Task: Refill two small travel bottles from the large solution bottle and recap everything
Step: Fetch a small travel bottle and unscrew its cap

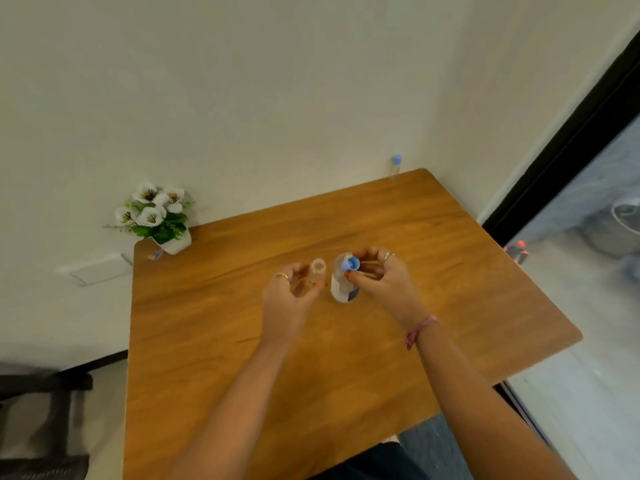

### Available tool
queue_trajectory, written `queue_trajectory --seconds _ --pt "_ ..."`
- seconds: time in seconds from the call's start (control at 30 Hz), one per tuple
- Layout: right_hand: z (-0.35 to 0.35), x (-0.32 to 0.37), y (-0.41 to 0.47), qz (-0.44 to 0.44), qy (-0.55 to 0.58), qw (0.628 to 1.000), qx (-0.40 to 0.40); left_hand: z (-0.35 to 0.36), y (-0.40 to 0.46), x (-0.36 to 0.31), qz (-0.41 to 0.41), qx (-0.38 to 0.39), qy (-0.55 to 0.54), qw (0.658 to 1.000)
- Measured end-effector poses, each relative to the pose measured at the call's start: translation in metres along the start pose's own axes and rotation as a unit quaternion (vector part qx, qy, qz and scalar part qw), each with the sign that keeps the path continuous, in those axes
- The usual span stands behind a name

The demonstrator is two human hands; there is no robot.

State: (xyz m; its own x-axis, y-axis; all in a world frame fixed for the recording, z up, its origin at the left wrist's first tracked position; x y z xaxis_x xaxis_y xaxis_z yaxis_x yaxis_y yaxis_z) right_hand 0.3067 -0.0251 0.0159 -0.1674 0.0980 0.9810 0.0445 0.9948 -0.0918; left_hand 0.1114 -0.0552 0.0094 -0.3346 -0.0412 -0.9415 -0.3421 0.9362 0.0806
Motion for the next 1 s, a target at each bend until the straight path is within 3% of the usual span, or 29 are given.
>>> queue_trajectory --seconds 0.2,0.43,0.73,1.0 --pt "0.001 -0.086 -0.015 0.054 -0.120 0.991 -0.010 0.045 -0.028 0.071 -0.073 0.092 0.059 0.991" --pt "0.003 -0.143 -0.017 0.120 -0.189 0.975 0.012 0.070 -0.048 0.112 -0.103 0.124 0.135 0.978" --pt "0.011 -0.167 -0.014 0.123 -0.248 0.959 0.052 0.084 -0.049 0.121 -0.120 0.149 0.186 0.964" --pt "0.009 -0.170 -0.011 0.122 -0.237 0.962 0.061 0.084 -0.049 0.135 -0.149 0.157 0.145 0.966"
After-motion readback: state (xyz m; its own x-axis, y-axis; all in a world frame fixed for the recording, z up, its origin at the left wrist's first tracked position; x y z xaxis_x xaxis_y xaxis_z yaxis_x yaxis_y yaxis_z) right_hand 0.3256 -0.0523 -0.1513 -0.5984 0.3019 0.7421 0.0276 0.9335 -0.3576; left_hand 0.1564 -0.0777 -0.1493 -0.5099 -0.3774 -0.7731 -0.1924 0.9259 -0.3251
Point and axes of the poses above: each hand's wrist, its own y-axis towards the middle knuckle, its own z-axis out of the palm, x = y × z, the point moved 10 cm from there along y, towards the middle knuckle, and after that the axes turned 6 degrees about -x, right-handed, at the moved point
